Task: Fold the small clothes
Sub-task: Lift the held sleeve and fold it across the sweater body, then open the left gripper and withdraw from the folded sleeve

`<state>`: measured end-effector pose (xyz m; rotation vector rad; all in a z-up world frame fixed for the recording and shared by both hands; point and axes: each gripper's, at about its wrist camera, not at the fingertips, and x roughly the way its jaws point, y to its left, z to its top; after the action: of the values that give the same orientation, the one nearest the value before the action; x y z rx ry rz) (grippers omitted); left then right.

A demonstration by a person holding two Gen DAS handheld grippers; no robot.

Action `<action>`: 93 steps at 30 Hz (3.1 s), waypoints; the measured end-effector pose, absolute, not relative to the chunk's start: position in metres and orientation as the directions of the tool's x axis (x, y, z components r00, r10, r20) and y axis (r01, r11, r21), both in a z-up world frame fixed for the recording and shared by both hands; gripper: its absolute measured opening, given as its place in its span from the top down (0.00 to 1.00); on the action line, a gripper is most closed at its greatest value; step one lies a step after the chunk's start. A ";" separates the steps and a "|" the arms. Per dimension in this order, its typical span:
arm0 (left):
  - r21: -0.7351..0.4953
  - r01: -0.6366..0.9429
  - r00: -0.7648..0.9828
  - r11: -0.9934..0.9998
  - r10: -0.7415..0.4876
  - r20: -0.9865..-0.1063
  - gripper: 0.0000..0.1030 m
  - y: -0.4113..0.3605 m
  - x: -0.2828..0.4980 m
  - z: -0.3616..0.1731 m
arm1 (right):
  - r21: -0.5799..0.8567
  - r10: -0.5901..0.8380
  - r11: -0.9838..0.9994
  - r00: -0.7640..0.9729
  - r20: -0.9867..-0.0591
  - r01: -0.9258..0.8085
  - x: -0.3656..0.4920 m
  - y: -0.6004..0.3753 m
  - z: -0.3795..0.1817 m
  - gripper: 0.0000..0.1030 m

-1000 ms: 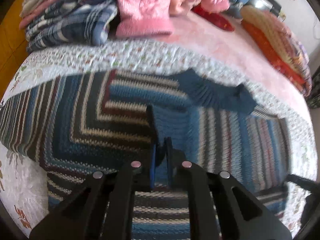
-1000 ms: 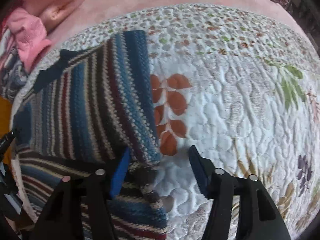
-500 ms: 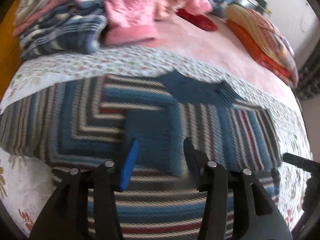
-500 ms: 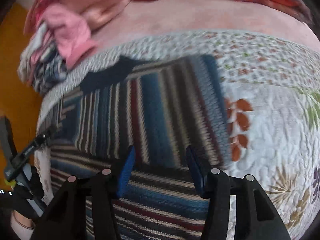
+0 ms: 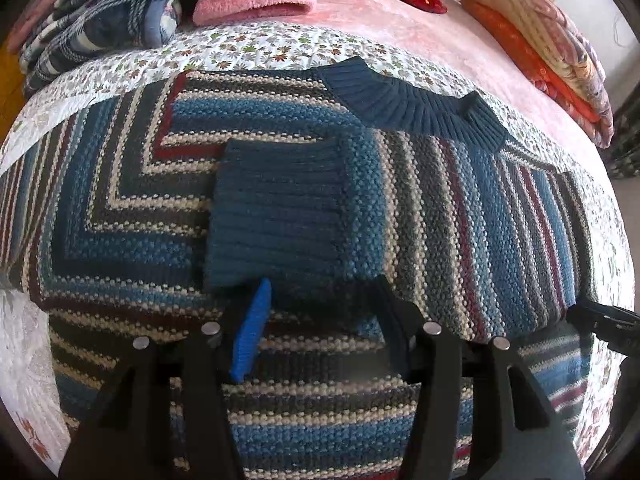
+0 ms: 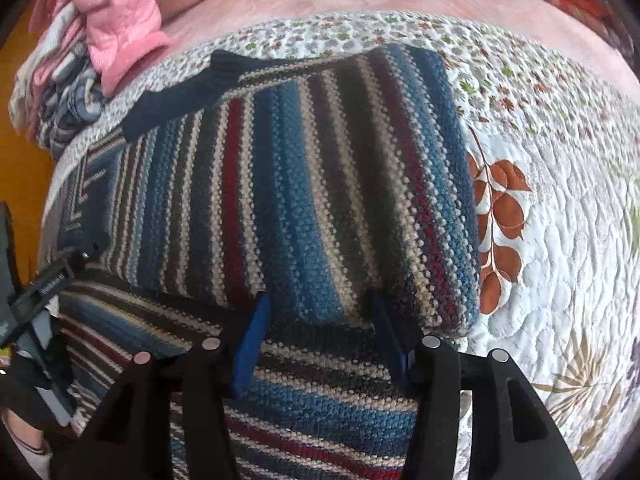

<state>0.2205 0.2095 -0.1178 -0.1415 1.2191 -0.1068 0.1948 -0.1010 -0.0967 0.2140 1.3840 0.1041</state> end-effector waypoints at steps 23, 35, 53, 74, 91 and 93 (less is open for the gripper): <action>-0.325 -0.676 0.340 0.661 -0.111 -0.934 0.30 0.578 0.169 -0.111 | 0.238 0.250 0.968 0.284 -0.926 -0.074 0.186 -0.050 -0.063 0.29; -0.397 -0.712 0.429 0.579 -0.089 -0.899 0.27 0.606 0.183 -0.133 | 0.171 0.199 0.977 0.271 -0.942 -0.124 0.183 -0.031 -0.078 0.29; -0.489 -0.563 0.609 0.667 -0.065 -0.791 0.86 0.593 0.201 -0.084 | 0.143 0.172 0.982 0.278 -0.945 -0.125 0.185 -0.035 -0.080 0.29; -0.558 -0.091 0.615 0.824 -0.394 -0.683 0.87 0.371 0.236 -0.029 | 0.157 0.170 0.985 0.305 -0.937 -0.066 0.193 -0.057 -0.068 0.29; -0.474 -0.065 0.455 0.878 -0.397 -0.797 0.74 0.319 0.232 -0.104 | 0.136 0.158 0.986 0.291 -0.944 -0.092 0.194 -0.050 -0.072 0.29; -0.460 -0.078 0.428 0.884 -0.387 -0.816 0.71 0.317 0.230 -0.115 | 0.137 0.158 0.986 0.290 -0.944 -0.092 0.195 -0.050 -0.072 0.29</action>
<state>0.2303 0.3168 -0.1150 -0.4718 1.1221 -0.2019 0.1946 -0.0500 -0.0720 0.0602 1.2661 0.1672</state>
